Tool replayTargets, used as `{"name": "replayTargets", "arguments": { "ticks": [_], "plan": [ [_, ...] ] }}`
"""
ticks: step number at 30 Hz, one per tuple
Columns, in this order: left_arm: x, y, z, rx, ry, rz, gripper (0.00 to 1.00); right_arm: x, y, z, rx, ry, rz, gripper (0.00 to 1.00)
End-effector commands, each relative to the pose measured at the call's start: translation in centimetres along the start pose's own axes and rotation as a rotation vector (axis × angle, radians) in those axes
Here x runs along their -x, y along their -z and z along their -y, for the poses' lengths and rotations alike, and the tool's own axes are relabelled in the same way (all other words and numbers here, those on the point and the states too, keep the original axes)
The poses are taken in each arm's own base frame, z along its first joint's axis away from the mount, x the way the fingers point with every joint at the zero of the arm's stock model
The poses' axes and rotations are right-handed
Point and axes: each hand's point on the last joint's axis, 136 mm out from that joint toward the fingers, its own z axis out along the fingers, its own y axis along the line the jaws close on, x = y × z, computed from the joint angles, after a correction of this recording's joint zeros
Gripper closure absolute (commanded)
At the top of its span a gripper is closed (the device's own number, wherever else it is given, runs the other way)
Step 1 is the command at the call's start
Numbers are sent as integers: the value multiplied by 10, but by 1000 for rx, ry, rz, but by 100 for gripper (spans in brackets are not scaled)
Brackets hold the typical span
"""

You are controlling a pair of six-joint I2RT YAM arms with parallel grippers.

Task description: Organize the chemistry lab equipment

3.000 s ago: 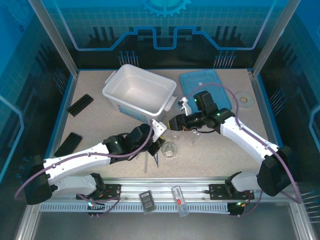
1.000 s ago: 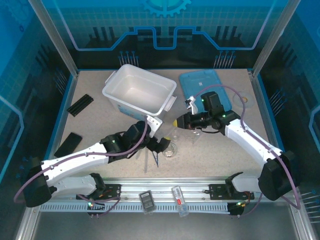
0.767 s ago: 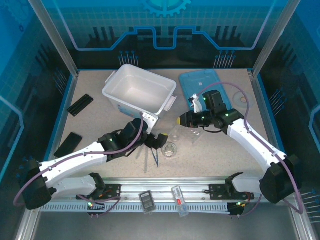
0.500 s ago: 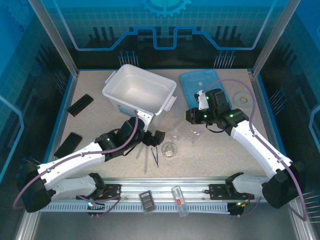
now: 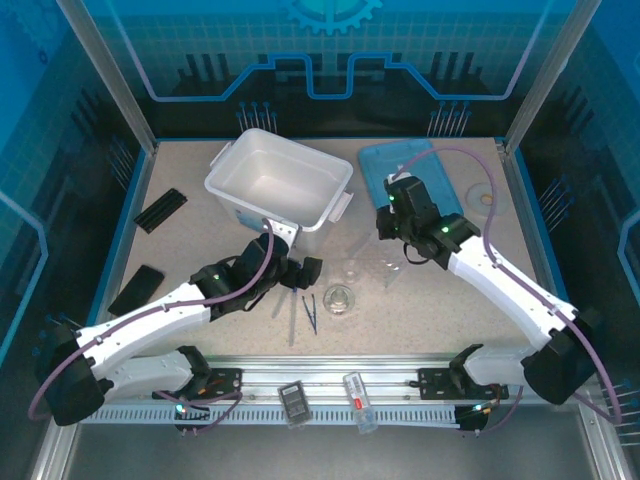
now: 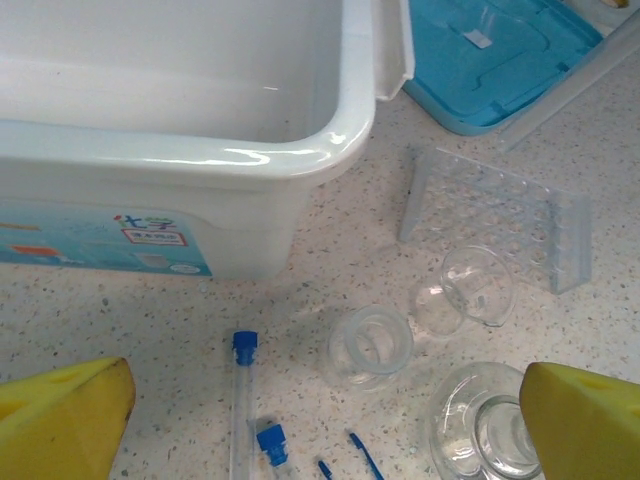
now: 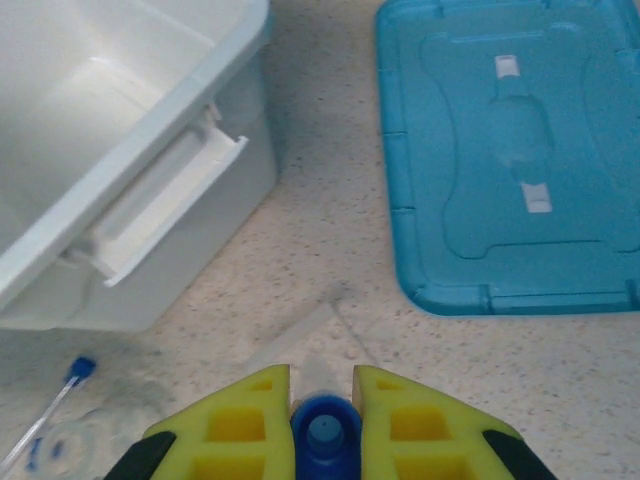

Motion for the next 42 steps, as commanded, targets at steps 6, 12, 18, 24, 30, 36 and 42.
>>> {"name": "replayTargets", "arguments": {
  "ticks": [6,12,18,24,30,36,42],
  "plan": [
    [-8,1,-19,70,37,-18,1,14,-16,-2,-84,60,2,88],
    [-12,1,-22,74,49,-26,1,11,-28,-10,-66,73,-23,88],
    [-16,2,-28,85,56,-33,1,6,-37,-20,-53,87,-47,88],
    [-18,3,-33,92,73,-33,1,2,-43,-24,-53,93,-64,88],
    [-18,2,-35,93,80,-33,1,0,-48,-19,-77,101,-72,88],
    [-20,0,-35,89,88,-41,1,-1,-54,-14,-85,98,-81,88],
    [-19,0,-36,90,89,-39,1,-1,-58,-12,-95,96,-86,88]
  ]
}}
